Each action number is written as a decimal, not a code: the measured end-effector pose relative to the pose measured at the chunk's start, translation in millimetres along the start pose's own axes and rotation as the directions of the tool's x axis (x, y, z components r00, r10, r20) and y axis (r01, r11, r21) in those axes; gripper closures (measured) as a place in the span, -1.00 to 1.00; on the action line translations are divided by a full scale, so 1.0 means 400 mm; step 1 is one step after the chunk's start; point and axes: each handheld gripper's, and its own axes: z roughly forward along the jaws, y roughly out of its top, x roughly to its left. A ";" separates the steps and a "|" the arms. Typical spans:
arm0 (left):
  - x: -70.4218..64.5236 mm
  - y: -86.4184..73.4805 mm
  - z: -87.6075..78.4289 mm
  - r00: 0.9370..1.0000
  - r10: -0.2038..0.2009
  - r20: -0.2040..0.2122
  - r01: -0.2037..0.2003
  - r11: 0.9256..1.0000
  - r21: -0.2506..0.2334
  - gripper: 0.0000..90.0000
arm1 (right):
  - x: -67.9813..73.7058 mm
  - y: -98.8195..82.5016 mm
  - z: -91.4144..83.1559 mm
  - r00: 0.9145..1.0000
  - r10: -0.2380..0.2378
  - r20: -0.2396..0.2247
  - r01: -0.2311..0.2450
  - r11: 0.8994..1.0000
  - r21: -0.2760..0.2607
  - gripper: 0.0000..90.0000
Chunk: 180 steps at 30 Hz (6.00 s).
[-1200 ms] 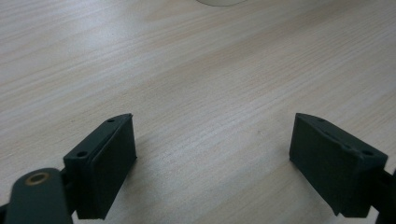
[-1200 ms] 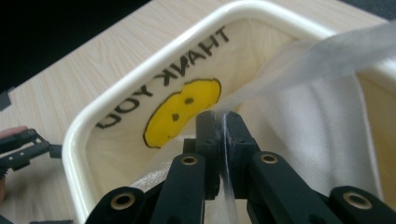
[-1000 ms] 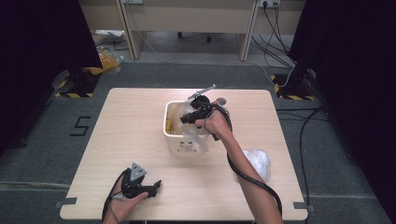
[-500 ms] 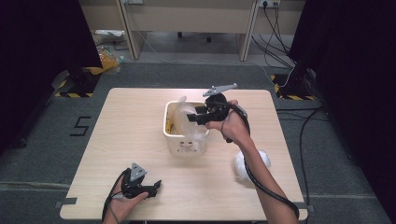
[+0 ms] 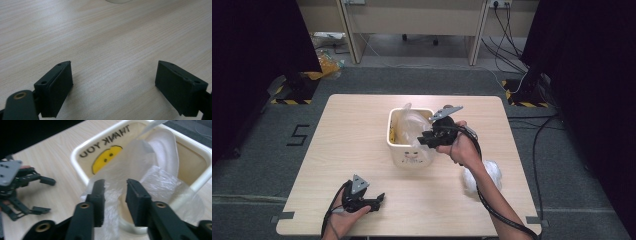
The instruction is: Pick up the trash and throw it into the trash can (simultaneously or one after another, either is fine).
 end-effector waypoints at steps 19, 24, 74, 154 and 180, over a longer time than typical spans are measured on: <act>0.000 0.000 0.000 1.000 0.000 0.000 0.000 1.000 0.000 -0.70 | -0.073 -0.001 -0.046 0.996 0.088 0.014 -0.086 0.991 -0.100 0.28; 0.000 0.000 0.000 1.000 -0.001 -0.001 0.001 1.000 -0.002 -0.70 | -0.094 -0.055 -0.144 0.991 0.137 0.012 -0.132 0.974 -0.186 0.09; 0.000 -0.001 0.000 1.000 0.001 0.000 -0.001 1.000 0.000 -0.70 | -0.120 -0.460 -0.229 0.901 0.332 0.278 -0.290 0.939 -0.183 -0.38; 0.000 -0.003 -0.002 1.000 -0.001 -0.001 0.001 1.000 0.000 -0.70 | -0.060 -0.089 -0.269 0.996 0.084 0.039 -0.067 0.942 -0.329 0.43; 0.000 -0.003 -0.002 1.000 0.000 0.001 0.000 1.000 0.002 -0.70 | -0.002 0.123 -0.006 0.998 0.029 -0.057 -0.040 0.978 -0.204 0.42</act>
